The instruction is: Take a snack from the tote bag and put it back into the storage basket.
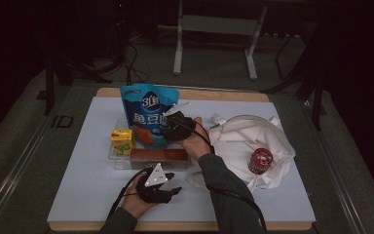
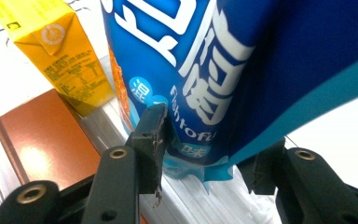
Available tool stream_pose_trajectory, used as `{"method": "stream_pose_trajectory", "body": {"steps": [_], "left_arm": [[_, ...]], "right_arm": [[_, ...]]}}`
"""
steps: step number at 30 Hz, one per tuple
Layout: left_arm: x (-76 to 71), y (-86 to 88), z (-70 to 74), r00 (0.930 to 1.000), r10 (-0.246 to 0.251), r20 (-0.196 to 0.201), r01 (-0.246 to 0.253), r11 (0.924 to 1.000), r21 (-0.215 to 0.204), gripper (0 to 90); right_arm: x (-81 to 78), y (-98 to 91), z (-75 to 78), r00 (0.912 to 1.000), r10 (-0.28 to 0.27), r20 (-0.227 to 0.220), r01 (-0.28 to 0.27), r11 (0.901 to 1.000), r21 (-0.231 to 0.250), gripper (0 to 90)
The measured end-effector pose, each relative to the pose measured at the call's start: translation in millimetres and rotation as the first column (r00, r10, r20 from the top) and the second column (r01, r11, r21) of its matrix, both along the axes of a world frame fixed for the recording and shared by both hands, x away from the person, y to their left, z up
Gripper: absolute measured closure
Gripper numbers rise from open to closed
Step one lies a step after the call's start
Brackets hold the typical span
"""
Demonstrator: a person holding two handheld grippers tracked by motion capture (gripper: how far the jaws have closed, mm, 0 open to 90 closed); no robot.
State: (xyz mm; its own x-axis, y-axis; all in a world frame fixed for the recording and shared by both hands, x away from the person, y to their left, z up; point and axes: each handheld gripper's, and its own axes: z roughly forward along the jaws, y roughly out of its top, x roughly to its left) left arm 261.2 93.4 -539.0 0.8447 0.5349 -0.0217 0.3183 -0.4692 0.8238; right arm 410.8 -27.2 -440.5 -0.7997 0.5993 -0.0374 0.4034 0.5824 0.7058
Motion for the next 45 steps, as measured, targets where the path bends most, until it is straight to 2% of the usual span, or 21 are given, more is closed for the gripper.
{"method": "stream_pose_trajectory", "body": {"steps": [6,9,13,15,19,22,24,30,32,35,38,40,42,45], "left_arm": [[0.2,0.0,0.0,1.0,-0.002,0.0,0.002,1.0,0.0,43.5],[0.2,0.2,0.0,1.0,-0.002,0.0,0.002,1.0,-0.002,43.4],[0.1,0.3,0.0,1.0,-0.003,-0.001,0.003,1.0,-0.003,43.1],[0.1,0.2,0.0,1.0,-0.004,0.001,0.004,1.0,-0.001,43.1],[0.1,-0.2,0.0,1.0,-0.004,0.002,0.004,1.0,0.004,43.1],[0.2,-0.4,0.0,1.0,-0.005,0.0,0.005,1.0,0.008,43.1],[0.2,-0.7,-0.1,1.0,-0.006,0.0,0.006,0.9999,0.011,43.1],[0.0,-0.8,-0.1,1.0,-0.005,0.001,0.005,0.9999,0.013,43.1],[-0.1,-0.9,0.0,1.0,-0.006,0.001,0.006,0.9999,0.014,43.0],[0.0,-1.2,-0.1,1.0,-0.007,0.0,0.007,0.9998,0.016,43.1],[0.0,-1.4,-0.2,1.0,-0.007,0.001,0.007,0.9998,0.018,43.1],[0.0,-1.4,-0.2,1.0,-0.006,-0.001,0.006,0.9998,0.017,43.0],[0.1,-1.3,-0.2,1.0,-0.006,-0.002,0.006,0.9998,0.017,43.0],[0.1,-1.2,-0.2,1.0,-0.006,-0.002,0.006,0.9999,0.016,43.0]], "right_arm": [[-0.8,12.6,-0.7,0.999,0.042,0.011,-0.042,0.9991,-0.01,55.2],[-1.0,14.5,-0.7,0.9987,0.05,0.007,-0.05,0.9987,-0.013,52.2],[-1.6,7.2,0.1,0.9977,0.067,-0.01,-0.068,0.9975,-0.022,50.4],[-2.4,1.8,2.3,0.9974,0.069,-0.022,-0.069,0.9976,-0.004,51.2],[-2.1,-11.1,6.1,0.9967,0.074,-0.033,-0.074,0.9972,-0.003,56.7],[1.2,-23.9,8.9,0.9975,0.054,-0.045,-0.053,0.998,0.036,68.7],[3.3,-28.8,9.5,0.9979,0.032,-0.056,-0.03,0.9985,0.045,75.6],[4.7,-17.4,1.9,0.9988,0.004,-0.05,-0.005,0.9999,-0.013,87.6],[4.1,-12.0,-0.3,0.9998,-0.017,-0.014,0.017,0.9986,-0.05,89.3],[3.1,-6.5,-0.3,0.9982,-0.055,0.024,0.057,0.9954,-0.077,89.5],[2.6,-2.0,-1.2,0.9955,-0.088,0.036,0.09,0.9931,-0.074,89.4],[2.7,0.4,-2.3,0.9949,-0.098,0.026,0.099,0.9935,-0.055,89.5],[1.4,3.2,-2.8,0.9968,-0.074,0.029,0.076,0.9957,-0.054,89.6],[0.9,2.9,-2.4,0.9964,-0.075,0.039,0.077,0.9948,-0.065,88.4]]}}
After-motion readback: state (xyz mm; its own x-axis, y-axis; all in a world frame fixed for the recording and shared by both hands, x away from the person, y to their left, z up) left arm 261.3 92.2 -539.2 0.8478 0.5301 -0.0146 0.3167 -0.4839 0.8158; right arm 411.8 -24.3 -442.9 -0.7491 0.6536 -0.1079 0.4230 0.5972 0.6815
